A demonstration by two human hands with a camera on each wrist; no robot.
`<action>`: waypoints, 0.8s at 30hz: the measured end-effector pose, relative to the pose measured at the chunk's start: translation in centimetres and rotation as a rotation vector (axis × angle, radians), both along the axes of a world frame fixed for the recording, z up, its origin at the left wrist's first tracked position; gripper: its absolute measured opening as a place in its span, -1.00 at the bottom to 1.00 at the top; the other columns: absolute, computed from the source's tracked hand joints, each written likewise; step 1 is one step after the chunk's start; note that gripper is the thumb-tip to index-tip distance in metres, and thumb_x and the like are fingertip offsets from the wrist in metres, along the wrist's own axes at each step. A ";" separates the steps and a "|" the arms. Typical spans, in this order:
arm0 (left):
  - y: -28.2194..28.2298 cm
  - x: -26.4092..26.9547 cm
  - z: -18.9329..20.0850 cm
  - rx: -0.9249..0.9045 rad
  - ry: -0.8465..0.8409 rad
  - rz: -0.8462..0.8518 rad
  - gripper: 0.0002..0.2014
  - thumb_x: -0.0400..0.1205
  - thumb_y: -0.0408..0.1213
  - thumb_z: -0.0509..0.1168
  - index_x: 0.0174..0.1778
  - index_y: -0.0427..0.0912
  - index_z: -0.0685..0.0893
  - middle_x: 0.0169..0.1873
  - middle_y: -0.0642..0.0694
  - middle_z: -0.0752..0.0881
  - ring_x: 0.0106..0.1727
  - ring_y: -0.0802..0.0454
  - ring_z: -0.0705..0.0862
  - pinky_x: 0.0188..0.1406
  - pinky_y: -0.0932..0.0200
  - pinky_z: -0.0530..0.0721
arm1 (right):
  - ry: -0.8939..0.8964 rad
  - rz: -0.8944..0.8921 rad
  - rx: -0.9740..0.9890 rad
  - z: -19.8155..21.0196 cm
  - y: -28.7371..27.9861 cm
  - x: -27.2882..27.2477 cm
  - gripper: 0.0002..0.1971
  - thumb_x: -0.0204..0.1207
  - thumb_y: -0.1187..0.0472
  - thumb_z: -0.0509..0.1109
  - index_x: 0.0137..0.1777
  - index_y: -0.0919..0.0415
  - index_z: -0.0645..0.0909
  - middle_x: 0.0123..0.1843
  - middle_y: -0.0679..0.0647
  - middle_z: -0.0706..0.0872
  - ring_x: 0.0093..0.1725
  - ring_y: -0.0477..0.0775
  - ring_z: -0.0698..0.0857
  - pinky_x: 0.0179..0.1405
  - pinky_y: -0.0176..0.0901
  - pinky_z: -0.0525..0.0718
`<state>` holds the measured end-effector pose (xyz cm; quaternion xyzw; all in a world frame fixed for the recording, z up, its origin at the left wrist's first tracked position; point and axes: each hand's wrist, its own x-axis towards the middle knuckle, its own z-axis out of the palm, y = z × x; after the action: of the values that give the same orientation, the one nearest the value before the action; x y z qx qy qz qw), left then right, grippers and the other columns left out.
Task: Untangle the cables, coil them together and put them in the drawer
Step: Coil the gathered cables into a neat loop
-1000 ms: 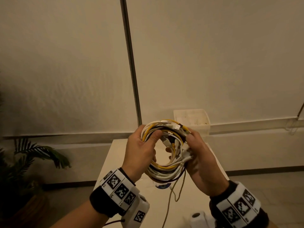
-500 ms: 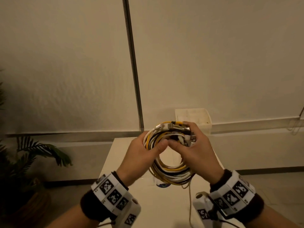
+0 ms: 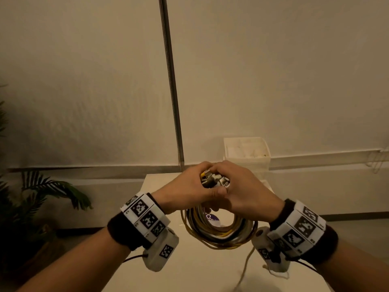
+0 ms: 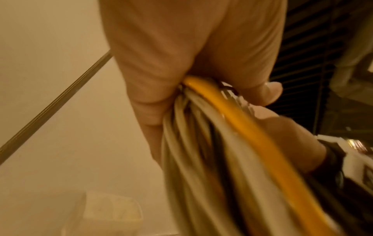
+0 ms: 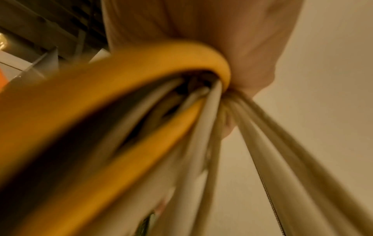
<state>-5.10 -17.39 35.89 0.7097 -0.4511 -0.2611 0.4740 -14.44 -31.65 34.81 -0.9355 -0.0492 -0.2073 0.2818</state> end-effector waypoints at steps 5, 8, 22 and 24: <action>0.6 1.0 1.1 0.022 0.033 -0.088 0.04 0.09 0.44 0.49 0.44 -0.05 0.47 0.14 -0.18 0.76 0.04 -0.19 0.81 0.10 -0.13 0.78 | 0.054 0.043 -0.065 1.4 0.0 0.0 -0.45 0.27 -0.03 0.64 0.24 -0.08 0.54 0.10 -0.14 0.53 -0.01 -0.15 0.59 0.01 -0.20 0.67; 0.3 0.4 1.0 0.006 -0.102 -0.023 0.04 0.03 0.48 0.48 0.38 -0.02 0.49 0.10 -0.06 0.77 0.01 0.00 0.82 0.03 -0.07 0.81 | 0.048 0.074 -0.087 1.5 0.0 0.0 -0.40 0.29 -0.04 0.62 0.25 -0.03 0.41 0.11 -0.08 0.49 -0.04 -0.08 0.62 -0.07 -0.07 0.73; 0.1 -1.1 -1.2 -0.257 0.005 0.200 -0.66 0.55 0.03 0.44 -0.11 -0.23 0.73 -0.43 -0.17 0.72 -0.53 -0.03 0.65 -0.56 0.10 0.65 | 0.023 0.057 0.253 1.3 -1.3 -1.9 -0.28 0.18 0.03 0.71 0.25 -0.09 0.34 0.12 -0.20 0.57 0.03 -0.24 0.67 -0.09 -0.31 0.64; 0.2 -0.4 -1.0 -0.347 0.022 0.269 -0.65 0.58 -0.03 0.42 -0.12 -0.34 0.70 -0.47 -0.23 0.67 -0.57 -0.07 0.60 -0.60 0.11 0.61 | 0.026 0.000 0.338 0.6 -1.6 -2.2 -0.30 0.22 -0.02 0.68 0.30 -0.15 0.38 0.15 -0.22 0.62 0.14 -0.22 0.67 0.00 -0.28 0.66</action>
<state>-5.48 -17.22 34.92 0.6684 -0.3851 -0.1217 0.6246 -16.66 -33.22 35.37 -0.8773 -0.0100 -0.2005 0.4360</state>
